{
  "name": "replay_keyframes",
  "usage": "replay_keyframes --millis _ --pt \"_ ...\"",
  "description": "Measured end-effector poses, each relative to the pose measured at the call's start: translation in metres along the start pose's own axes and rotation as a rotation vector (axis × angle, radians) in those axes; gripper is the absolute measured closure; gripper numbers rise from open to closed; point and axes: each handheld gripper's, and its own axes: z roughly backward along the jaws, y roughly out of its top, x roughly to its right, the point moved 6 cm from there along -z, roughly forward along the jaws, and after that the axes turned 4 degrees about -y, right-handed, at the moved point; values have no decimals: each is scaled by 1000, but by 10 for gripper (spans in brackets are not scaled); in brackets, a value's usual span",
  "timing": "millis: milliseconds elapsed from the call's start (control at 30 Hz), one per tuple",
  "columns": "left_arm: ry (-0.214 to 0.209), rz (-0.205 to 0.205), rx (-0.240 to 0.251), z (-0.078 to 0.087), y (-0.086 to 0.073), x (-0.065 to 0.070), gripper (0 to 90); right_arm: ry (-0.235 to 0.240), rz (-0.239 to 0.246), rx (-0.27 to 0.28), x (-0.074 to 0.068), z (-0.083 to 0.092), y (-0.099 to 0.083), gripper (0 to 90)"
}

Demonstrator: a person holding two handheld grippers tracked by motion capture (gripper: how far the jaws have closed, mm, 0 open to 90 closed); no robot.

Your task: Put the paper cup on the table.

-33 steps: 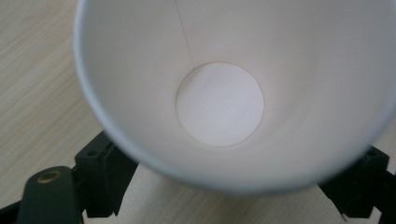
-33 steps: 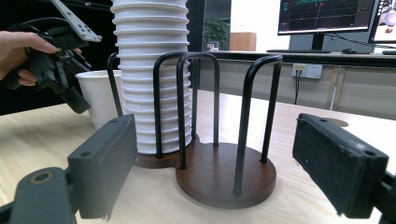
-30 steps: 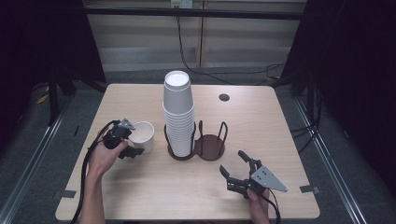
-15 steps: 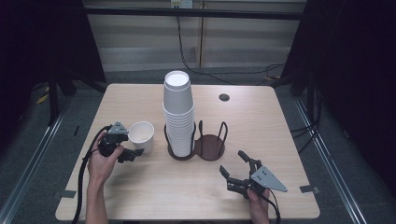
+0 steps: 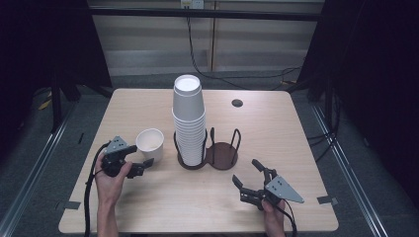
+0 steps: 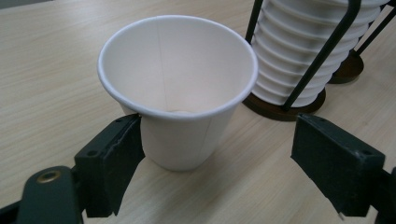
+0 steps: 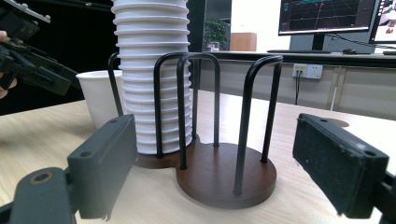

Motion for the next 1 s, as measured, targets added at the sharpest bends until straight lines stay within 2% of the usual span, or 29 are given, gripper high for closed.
replay_keyframes --millis 67,133,200,267,333,433,533,633,700,800,833,867,900,933,1000 --pt "-6 8 10 0 0 2 175 0 1 0 0 0 0 135" --pt "-10 23 55 5 -2 7 176 0 0 0 0 0 0 135" --pt "-8 26 63 6 -3 8 176 0 0 0 0 0 0 135" --pt "2 22 87 10 -5 9 176 0 0 0 0 0 0 135" --pt "-8 28 122 14 -7 14 175 0 1 0 0 0 0 135" --pt "-6 20 142 15 -8 18 175 0 0 0 0 0 0 135" --pt "-28 32 195 16 -9 27 175 1 -1 -1 0 0 0 135" --pt "-34 23 208 16 -9 34 175 1 -1 -1 0 0 0 135" --pt "-46 -9 253 16 -6 46 175 0 -1 -1 0 0 0 135" --pt "-92 -9 303 12 -6 54 174 0 0 0 0 0 0 135" --pt "-125 0 316 8 -7 59 174 0 0 0 0 0 0 135" --pt "-137 -13 301 5 -9 64 174 0 1 0 0 0 0 135" --pt "-118 -30 301 2 -10 66 174 0 0 0 0 0 0 135" --pt "-124 -17 317 -2 -12 72 174 0 1 0 0 0 0 135" --pt "-136 -40 297 -6 -14 76 173 0 1 0 0 0 0 135"
